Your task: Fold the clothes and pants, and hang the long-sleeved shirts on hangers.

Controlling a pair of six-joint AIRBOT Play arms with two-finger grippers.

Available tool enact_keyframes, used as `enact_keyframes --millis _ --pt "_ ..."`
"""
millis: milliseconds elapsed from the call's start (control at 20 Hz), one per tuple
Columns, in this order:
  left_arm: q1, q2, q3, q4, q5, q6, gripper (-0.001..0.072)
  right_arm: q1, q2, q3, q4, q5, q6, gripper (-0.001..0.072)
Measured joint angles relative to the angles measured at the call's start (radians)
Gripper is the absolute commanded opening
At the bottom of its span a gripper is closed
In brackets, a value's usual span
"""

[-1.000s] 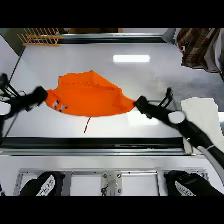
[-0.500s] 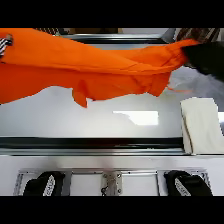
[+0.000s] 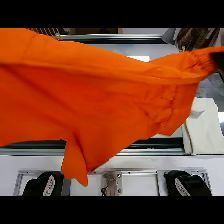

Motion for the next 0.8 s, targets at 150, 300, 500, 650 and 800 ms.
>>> enact_keyframes --millis 150,300,500,650,800 --pt "-0.057 -0.209 0.003 -0.011 -0.023 0.0 0.0006 0.0 -0.119 -0.066 -0.008 0.067 0.031 0.001" --pt "-0.127 -0.467 0.022 -0.014 -0.032 0.0 0.0006 0.0 -0.298 -0.134 -0.031 0.093 0.032 0.001" --pt "-0.197 -0.816 0.145 -0.021 -0.061 0.0 0.0006 0.0 -0.538 -0.163 -0.068 0.022 0.004 0.001" --pt "-0.221 -0.975 0.256 -0.025 -0.101 -0.004 0.0006 0.0 -0.631 -0.167 -0.083 -0.076 -0.003 0.001" --pt "-0.212 -1.033 0.328 -0.025 -0.163 -0.022 0.0006 0.0 -0.647 -0.165 -0.122 -0.123 -0.007 0.001"
